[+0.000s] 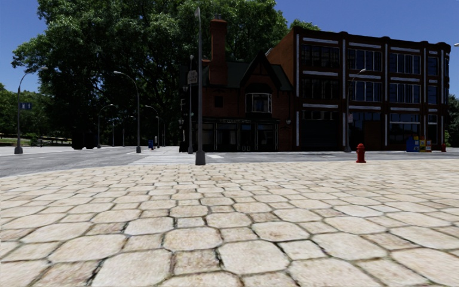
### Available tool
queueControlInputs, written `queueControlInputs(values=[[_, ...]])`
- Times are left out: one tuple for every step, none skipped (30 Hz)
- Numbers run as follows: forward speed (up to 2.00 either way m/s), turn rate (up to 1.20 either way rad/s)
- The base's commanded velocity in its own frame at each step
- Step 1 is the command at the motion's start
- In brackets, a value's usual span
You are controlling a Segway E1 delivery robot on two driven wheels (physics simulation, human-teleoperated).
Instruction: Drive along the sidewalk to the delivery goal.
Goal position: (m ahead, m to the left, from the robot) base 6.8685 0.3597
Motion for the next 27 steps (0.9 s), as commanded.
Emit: queueControlInputs(values=[[2.0,0.0],[2.0,0.0],[2.0,0.0],[2.0,0.0],[2.0,0.0],[2.0,0.0],[2.0,0.0],[2.0,0.0],[2.0,0.0],[2.0,0.0],[2.0,0.0],[2.0,0.0],[2.0,0.0],[2.0,0.0],[2.0,0.0],[2.0,0.0],[2.0,0.0],[2.0,0.0],[2.0,0.0],[2.0,0.0],[2.0,0.0],[2.0,0.0],[2.0,0.0],[2.0,0.0],[2.0,0.0],[2.0,0.0],[2.0,0.0]])
